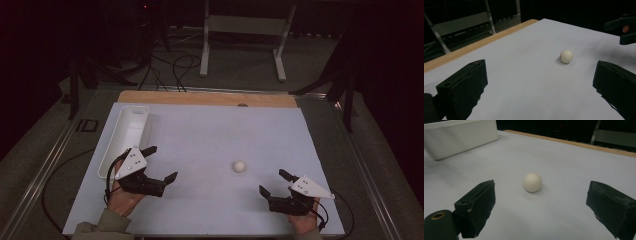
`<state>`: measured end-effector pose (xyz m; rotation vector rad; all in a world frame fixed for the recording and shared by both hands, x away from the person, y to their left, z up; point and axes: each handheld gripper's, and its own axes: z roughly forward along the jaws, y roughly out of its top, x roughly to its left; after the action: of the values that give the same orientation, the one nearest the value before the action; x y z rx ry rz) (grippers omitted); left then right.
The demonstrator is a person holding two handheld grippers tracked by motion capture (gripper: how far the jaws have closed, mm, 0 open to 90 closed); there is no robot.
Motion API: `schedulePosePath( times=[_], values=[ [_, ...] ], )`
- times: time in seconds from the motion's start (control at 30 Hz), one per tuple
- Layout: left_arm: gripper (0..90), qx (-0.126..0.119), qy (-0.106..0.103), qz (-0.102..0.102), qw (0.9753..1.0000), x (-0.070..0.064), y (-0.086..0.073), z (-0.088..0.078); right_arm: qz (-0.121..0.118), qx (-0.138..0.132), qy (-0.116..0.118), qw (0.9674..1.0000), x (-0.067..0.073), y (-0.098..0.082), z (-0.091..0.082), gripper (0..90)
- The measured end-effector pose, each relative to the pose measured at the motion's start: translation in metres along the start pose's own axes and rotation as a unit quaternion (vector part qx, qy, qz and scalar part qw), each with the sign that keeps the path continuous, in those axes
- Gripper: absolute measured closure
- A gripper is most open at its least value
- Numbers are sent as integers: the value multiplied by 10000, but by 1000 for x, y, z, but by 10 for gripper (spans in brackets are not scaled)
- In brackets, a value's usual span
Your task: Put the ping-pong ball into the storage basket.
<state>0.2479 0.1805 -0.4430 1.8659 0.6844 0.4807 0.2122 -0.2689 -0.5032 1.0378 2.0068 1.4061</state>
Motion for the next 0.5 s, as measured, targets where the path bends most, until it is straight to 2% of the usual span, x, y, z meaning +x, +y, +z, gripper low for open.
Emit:
schedulePosePath(
  times=[0.5],
  values=[
    [2, 51, -80, 67, 9999, -1, 4, 12, 8, -4, 4, 10000, 0, 0, 0, 85]
  ],
)
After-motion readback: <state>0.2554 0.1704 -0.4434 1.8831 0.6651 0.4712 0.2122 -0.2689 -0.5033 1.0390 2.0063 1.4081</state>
